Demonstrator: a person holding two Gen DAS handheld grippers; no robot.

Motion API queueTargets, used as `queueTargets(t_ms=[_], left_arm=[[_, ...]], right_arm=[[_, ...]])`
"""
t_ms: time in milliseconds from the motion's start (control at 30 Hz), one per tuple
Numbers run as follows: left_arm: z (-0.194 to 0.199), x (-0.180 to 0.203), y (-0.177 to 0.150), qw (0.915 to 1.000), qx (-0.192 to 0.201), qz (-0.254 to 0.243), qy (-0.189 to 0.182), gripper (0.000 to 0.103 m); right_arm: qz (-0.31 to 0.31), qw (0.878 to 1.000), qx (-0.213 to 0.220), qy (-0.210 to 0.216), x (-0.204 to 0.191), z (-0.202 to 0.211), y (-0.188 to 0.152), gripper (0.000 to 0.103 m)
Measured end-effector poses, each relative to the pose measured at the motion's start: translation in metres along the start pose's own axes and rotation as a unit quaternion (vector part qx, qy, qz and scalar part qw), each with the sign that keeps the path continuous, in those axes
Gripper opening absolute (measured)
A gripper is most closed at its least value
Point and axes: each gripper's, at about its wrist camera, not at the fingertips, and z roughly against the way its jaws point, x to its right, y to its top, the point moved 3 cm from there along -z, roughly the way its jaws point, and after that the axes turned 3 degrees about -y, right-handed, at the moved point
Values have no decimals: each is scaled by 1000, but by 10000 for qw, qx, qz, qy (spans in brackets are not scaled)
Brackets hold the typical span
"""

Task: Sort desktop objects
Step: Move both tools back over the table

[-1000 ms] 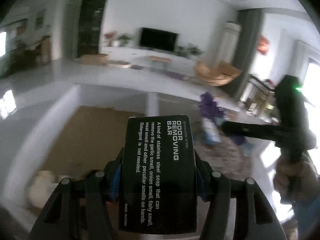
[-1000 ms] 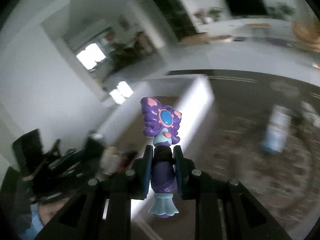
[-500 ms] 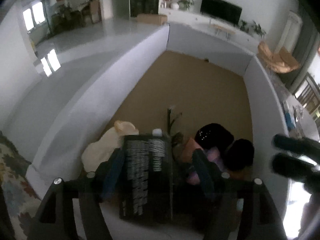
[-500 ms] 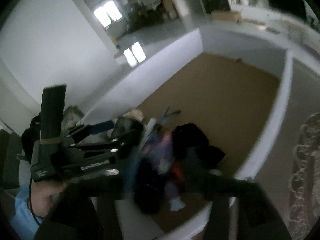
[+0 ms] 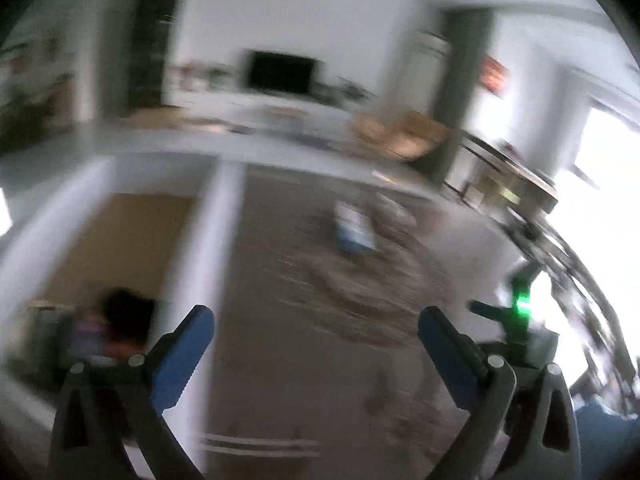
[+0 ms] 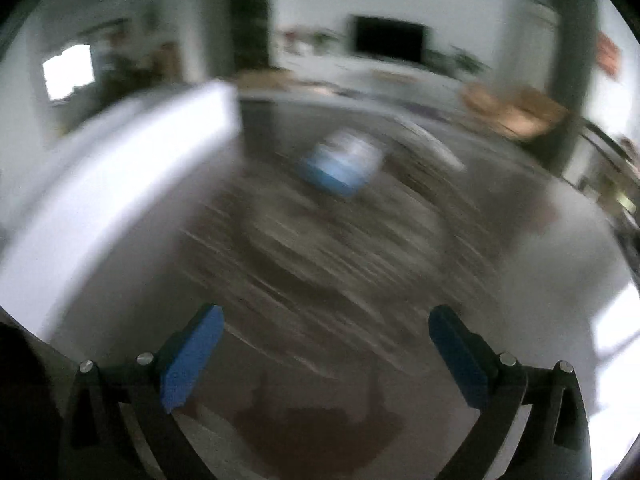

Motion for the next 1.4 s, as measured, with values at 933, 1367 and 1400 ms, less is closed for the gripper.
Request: queueTargets(t_ms=[933, 1367, 1400], left_arm=[[-137, 15, -86, 9844, -1354, -614, 940, 103], [-137, 14, -87, 9849, -1288, -574, 1002, 103], [-137, 14, -87, 9849, -1283, -539, 1030, 103]], right_arm=[[-703, 9958, -505, -314, 89, -7, -66, 103], [-705, 9957, -506, -313, 88, -7, -66, 103], [-705, 9957, -506, -313, 89, -7, -66, 103]])
